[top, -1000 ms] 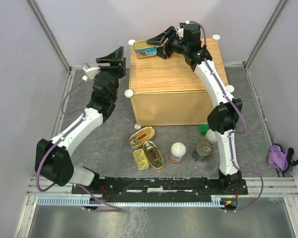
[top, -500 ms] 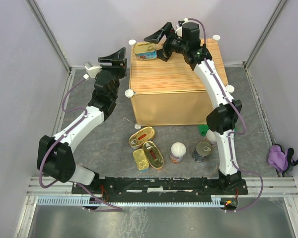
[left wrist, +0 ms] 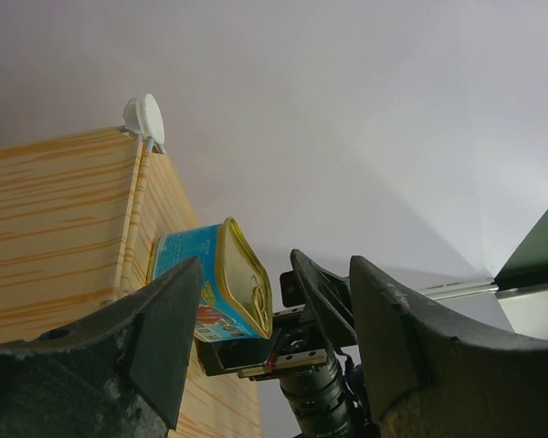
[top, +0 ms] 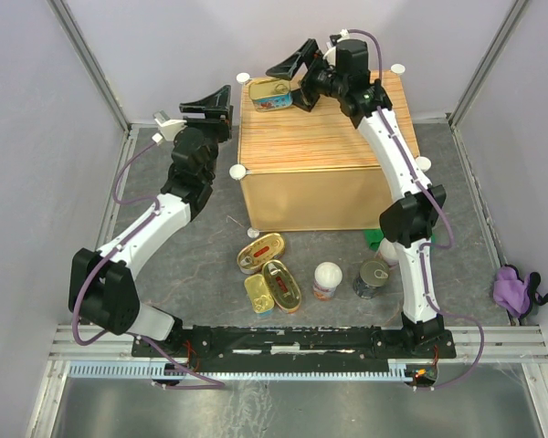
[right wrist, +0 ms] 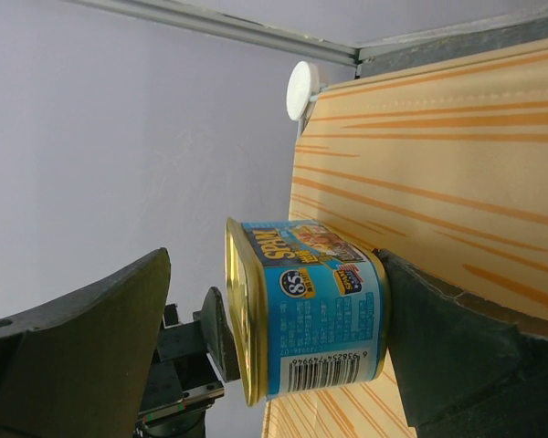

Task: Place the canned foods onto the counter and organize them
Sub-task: Place the canned food on the counter.

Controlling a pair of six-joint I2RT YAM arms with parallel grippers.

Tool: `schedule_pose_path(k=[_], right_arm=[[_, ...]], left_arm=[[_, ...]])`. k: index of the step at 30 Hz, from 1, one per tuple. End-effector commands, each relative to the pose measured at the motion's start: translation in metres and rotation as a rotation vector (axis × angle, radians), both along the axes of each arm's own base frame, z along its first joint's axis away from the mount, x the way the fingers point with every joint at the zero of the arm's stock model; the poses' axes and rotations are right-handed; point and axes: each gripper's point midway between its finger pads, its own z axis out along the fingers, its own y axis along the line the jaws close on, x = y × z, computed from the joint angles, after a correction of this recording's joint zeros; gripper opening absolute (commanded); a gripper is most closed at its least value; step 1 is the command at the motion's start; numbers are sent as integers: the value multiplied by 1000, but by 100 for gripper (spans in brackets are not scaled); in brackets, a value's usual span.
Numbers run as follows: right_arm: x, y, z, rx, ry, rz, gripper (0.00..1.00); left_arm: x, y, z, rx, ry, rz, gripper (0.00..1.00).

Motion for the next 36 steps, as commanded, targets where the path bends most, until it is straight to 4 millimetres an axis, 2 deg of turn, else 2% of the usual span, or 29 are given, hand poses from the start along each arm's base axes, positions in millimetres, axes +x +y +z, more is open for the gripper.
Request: schedule_pose_path(k=[1, 5, 15, 21, 26, 32, 34, 36], right_arm=[[0, -28, 37, -33, -100, -79, 99], [2, -34, 46, -25, -120, -99, 99], [-1, -45, 48, -109, -168, -123, 99], [-3, -53, 37, -193, -168, -136, 99], [-4, -64, 38, -253, -200, -180, 99], [-1, -81, 41, -302, -222, -229, 99], [-1, -85, 49, -301, -246, -241, 99], [-1, -88, 45, -320, -245, -249, 99]], left_arm=[[-6, 1, 39, 26, -100, -5, 71], [-5, -1, 43, 32, -111, -13, 71], [-2, -8, 51, 69, -133, -32, 71], [1, -15, 46, 104, -131, -55, 70], [3, -17, 41, 132, -129, -60, 70], [0, -16, 46, 179, -146, -47, 70], [0, -15, 48, 194, -151, -45, 69], [-1, -16, 49, 210, -155, -44, 69]])
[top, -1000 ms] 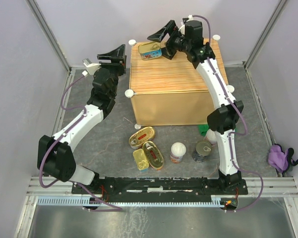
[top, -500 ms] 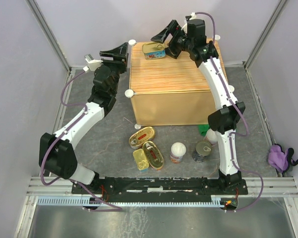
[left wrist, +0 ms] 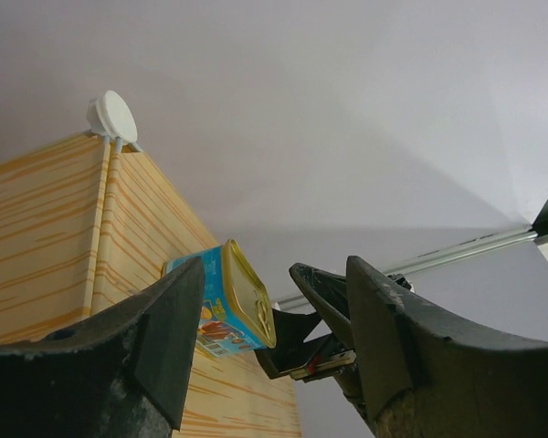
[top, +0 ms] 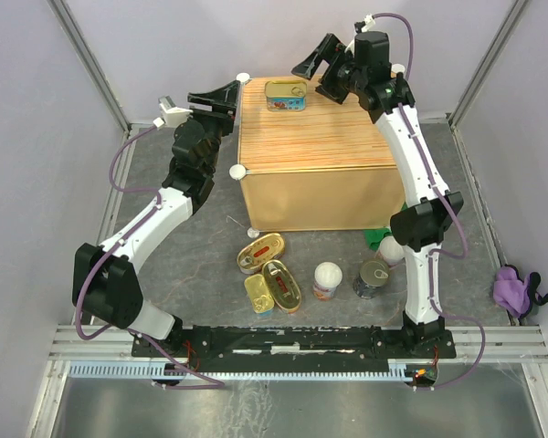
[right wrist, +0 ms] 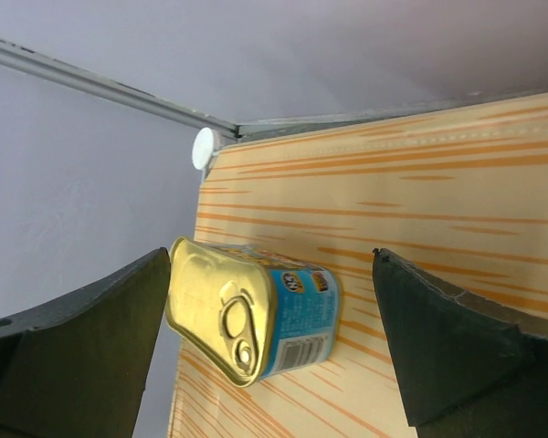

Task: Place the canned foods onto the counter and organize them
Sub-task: Place the canned food on the counter.

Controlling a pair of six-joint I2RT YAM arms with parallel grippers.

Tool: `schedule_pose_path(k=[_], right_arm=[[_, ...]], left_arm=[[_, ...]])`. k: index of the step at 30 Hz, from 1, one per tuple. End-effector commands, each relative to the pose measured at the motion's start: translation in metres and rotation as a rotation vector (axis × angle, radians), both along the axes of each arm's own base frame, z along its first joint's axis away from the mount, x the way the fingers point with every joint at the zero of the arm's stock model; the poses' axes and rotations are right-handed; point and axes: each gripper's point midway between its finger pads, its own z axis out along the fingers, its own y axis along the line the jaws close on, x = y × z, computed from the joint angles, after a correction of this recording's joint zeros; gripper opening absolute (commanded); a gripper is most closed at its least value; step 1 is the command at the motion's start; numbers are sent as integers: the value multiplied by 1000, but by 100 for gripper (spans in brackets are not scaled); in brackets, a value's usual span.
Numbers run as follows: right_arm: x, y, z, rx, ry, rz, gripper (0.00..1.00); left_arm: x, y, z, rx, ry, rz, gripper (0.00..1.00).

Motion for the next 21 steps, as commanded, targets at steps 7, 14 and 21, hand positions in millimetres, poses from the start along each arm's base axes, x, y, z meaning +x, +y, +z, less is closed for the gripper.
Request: schedule_pose_path(k=[7, 14, 21], right_arm=[[-33, -28, 51, -86, -140, -28, 99], [-53, -35, 44, -148, -139, -7, 90], [-63, -24, 25, -155, -101, 38, 52]], left_arm=[[-10, 3, 35, 136, -113, 16, 65], [-12, -6, 41, 270, -163, -21, 63], [-10, -12, 35, 320, -163, -40, 60]])
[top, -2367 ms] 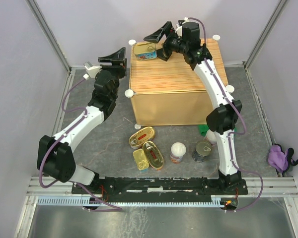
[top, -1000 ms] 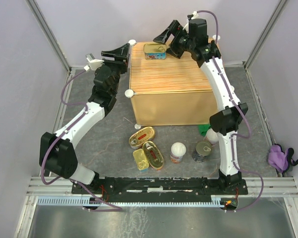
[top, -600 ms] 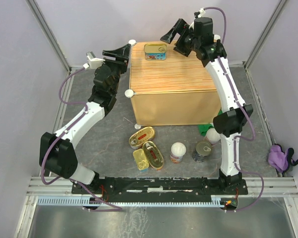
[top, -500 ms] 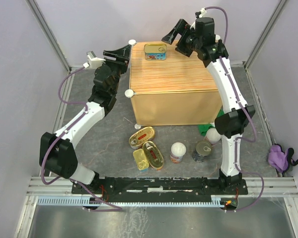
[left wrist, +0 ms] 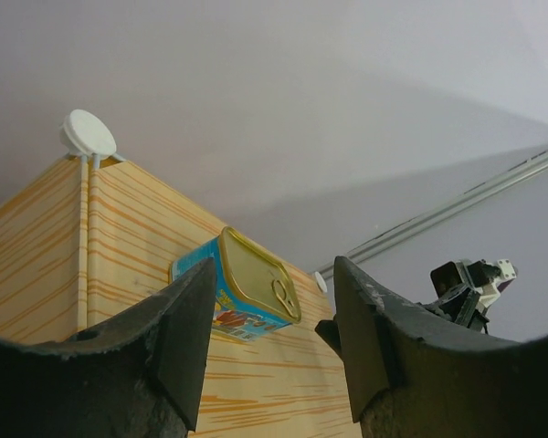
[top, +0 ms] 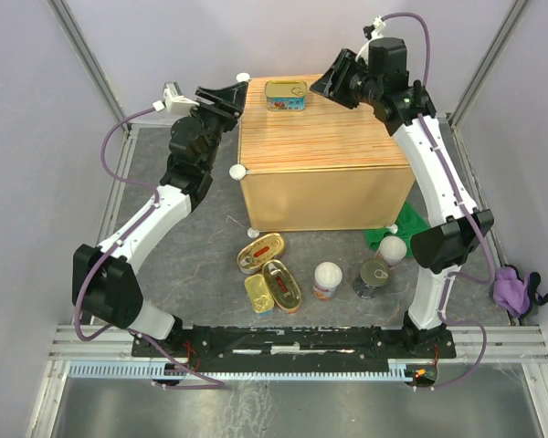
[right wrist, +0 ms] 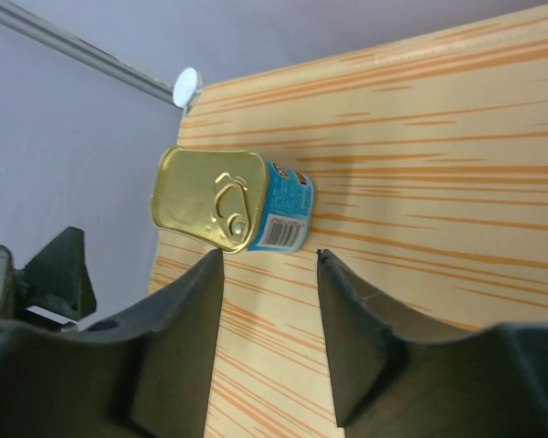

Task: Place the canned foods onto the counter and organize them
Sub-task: Place the canned food on the counter.

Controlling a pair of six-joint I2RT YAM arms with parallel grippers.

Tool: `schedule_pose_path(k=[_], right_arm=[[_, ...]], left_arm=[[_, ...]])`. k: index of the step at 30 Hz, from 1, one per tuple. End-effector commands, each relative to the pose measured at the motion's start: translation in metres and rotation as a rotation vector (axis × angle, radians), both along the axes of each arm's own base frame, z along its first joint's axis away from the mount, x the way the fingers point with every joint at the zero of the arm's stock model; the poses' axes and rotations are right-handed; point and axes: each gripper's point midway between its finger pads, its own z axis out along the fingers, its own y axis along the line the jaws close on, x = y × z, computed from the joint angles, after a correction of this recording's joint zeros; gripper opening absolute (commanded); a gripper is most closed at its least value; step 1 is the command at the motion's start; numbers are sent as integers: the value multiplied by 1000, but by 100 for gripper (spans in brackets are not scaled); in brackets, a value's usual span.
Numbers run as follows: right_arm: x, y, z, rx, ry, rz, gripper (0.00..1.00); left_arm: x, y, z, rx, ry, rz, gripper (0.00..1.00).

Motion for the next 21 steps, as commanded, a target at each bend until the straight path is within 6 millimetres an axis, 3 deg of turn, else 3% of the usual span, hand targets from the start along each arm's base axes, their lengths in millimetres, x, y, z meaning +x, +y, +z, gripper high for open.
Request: schedule_pose_path(k=[1, 14, 21], right_arm=[[-9, 7, 7, 0, -37, 35, 47], [9, 14, -6, 14, -11, 29, 39], [15, 29, -10, 23, -2, 55, 38]], left_arm=[[-6, 0, 25, 68, -85, -7, 60], [-4, -1, 15, 145, -75, 0, 56], [-2, -1, 10, 179, -71, 8, 55]])
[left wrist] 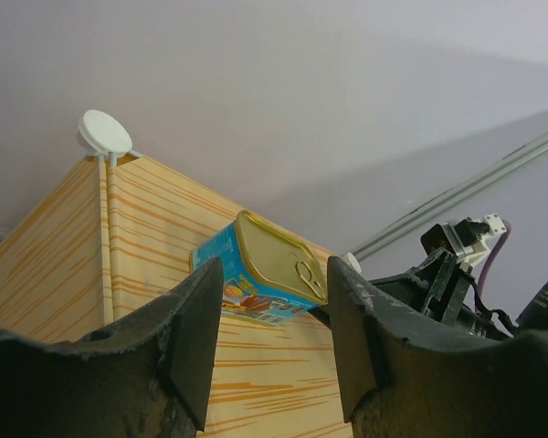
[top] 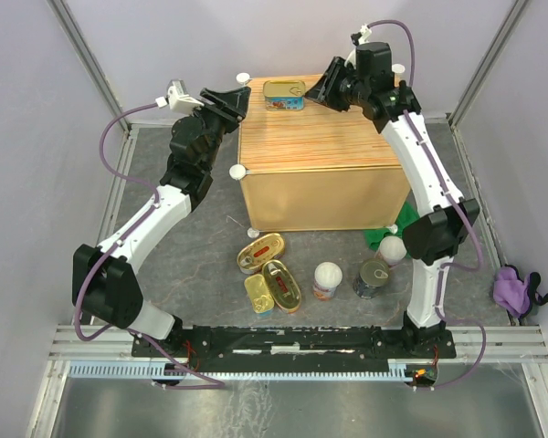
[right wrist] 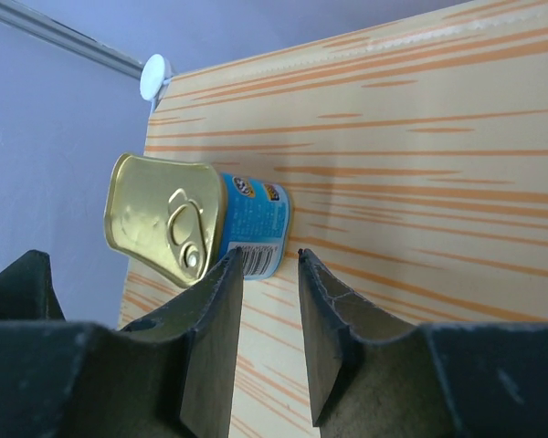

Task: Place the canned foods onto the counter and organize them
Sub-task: Place the canned food on the counter.

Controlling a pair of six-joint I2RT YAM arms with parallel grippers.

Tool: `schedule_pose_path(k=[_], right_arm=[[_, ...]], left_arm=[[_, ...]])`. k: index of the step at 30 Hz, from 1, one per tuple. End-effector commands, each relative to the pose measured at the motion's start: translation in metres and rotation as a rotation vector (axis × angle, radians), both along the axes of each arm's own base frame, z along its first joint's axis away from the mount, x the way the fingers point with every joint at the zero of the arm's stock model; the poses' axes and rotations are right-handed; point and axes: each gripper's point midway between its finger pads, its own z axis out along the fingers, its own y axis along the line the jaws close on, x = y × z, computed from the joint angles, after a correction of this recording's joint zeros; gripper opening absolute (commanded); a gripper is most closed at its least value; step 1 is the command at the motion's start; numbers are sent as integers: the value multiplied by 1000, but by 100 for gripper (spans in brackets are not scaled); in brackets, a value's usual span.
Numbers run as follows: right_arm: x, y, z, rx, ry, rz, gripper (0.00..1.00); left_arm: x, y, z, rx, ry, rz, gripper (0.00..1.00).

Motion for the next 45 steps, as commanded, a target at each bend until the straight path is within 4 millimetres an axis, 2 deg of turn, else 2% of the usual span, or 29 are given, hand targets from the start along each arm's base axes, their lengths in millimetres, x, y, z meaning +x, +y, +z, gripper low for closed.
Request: schedule_pose_path(k=[1, 12, 24, 26, 29, 32, 33, 38, 42, 45], right_arm=[[1, 14, 25, 33, -66, 29, 38], [13, 27, 21, 45, -64, 35, 39], [27, 37, 18, 79, -64, 41, 39], [27, 39, 26, 89, -85, 43, 39], [29, 35, 27, 80, -92, 29, 40], [25, 27, 41, 68, -130, 10, 42], [25, 23, 38, 55, -124, -2, 42], [12, 8, 48, 42, -150, -30, 43], [-5, 9, 49, 27, -140, 8, 40], [-13, 9, 47, 17, -140, 19, 36]], left_arm=[[-1, 4, 19, 47, -64, 16, 55], [8, 7, 15, 60, -64, 25, 55], [21, 1, 9, 85, -62, -9, 54], [24, 1, 10, 91, -65, -13, 53], [25, 5, 11, 93, -70, -7, 53], [20, 10, 19, 106, -101, 4, 52], [17, 11, 23, 116, -117, 7, 52], [4, 6, 40, 169, -192, -35, 49], [-1, -8, 39, 213, -205, -115, 41], [-3, -10, 35, 220, -195, -131, 39]])
